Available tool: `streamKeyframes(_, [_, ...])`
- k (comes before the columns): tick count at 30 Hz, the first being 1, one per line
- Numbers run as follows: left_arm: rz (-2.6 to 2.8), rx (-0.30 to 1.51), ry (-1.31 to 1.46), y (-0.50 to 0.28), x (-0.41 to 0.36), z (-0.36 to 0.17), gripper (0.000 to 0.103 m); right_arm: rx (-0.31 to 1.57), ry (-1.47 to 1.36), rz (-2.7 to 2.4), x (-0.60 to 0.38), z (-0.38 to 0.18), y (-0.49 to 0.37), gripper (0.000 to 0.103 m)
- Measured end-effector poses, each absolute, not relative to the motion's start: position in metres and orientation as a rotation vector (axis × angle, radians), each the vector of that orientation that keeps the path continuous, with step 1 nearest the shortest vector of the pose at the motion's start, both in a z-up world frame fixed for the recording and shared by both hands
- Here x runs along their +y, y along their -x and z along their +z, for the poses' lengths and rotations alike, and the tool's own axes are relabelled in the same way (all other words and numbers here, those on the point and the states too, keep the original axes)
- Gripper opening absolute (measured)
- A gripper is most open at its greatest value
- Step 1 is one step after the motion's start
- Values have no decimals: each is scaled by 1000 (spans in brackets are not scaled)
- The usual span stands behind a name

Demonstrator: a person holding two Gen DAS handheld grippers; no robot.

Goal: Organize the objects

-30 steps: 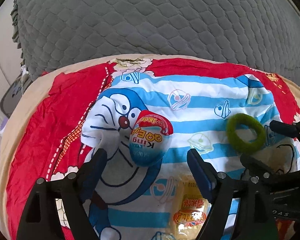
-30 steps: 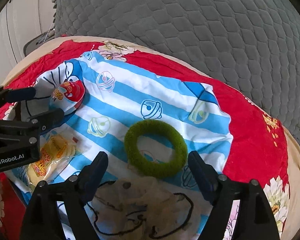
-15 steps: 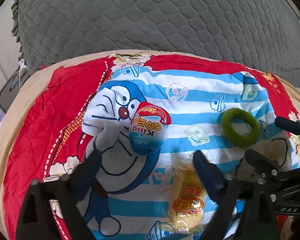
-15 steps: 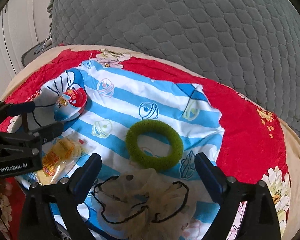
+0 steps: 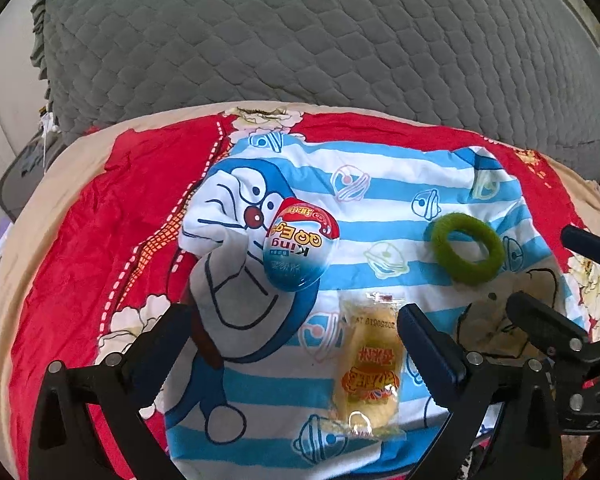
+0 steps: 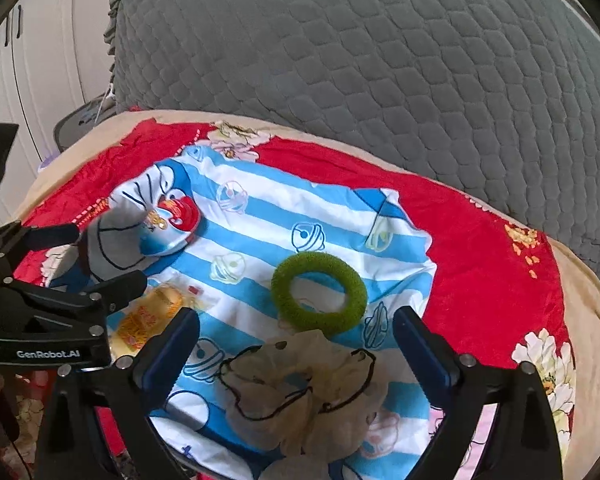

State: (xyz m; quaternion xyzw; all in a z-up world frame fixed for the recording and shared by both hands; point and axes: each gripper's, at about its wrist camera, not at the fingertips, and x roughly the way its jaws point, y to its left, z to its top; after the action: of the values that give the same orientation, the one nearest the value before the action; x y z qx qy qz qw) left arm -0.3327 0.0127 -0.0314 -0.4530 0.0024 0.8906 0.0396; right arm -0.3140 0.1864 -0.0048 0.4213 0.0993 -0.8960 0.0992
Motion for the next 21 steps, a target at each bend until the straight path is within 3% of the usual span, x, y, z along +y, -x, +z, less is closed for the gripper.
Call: streamKeyframes(21, [2745, -59, 1372, 262, 9, 20, 103, 134, -1118, -2713, 193, 54, 231, 102])
